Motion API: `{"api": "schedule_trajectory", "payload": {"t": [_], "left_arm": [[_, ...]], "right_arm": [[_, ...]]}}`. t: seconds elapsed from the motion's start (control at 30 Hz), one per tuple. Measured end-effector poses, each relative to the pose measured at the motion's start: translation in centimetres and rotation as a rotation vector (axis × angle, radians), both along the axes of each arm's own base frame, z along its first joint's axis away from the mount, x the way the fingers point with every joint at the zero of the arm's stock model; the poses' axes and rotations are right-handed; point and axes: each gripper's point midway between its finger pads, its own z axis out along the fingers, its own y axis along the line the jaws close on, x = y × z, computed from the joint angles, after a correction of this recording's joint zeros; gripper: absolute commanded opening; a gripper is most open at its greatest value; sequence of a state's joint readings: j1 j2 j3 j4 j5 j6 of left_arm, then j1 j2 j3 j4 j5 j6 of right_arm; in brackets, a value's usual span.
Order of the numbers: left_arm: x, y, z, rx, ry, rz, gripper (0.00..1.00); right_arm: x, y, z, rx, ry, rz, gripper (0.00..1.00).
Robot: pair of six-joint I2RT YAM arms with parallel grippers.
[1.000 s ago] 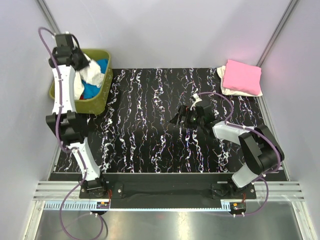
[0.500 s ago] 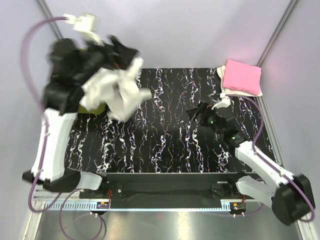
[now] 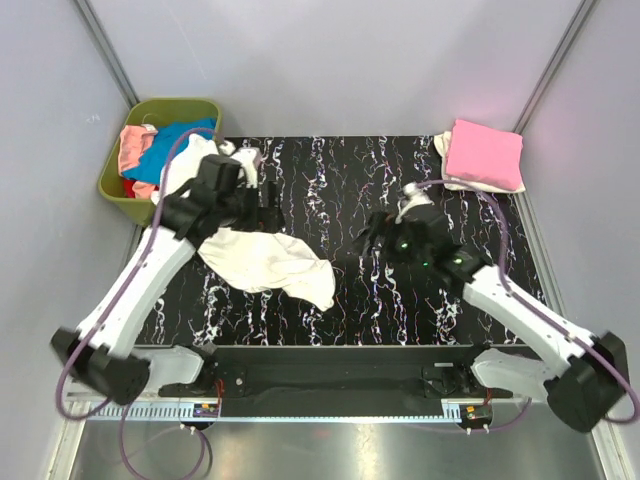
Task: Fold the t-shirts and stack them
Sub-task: Move the tshirt to the center of the board
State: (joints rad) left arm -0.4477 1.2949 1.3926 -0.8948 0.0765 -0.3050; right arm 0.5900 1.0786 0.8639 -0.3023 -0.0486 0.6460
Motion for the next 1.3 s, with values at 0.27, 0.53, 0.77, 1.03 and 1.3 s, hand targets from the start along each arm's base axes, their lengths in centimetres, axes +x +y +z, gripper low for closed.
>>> {"api": "schedule_trajectory", "payload": {"t": [0.27, 0.53, 0.77, 1.03, 1.3], "left_arm": [[-2.9, 6.7, 0.0, 0.046, -0.099, 0.180, 0.99], [-4.9, 13.2, -5.4, 0.112, 0.008, 0.403, 0.99], [-6.0, 13.7, -4.4, 0.095, -0.077, 0.422, 0.99], [-5.8, 14.1, -4.9, 0.104, -0.088, 0.441, 0.99], [-5.7, 14.4, -5.1, 0.114, -0.092, 0.461, 0.99]], "right_arm": [[-3.9, 7.9, -7.2, -0.139, 0.251, 0.244, 0.99], [-0.3, 12.4, -10.2, -0.222, 0.310, 0.328, 0.99], [1.9, 14.8, -11.1, -0.262, 0.290, 0.389, 0.94], [1.3, 15.2, -13.7, -0.284, 0.343, 0.445, 0.50], [1.2, 15.5, -13.5, -0.274, 0.330, 0.477, 0.00]]}}
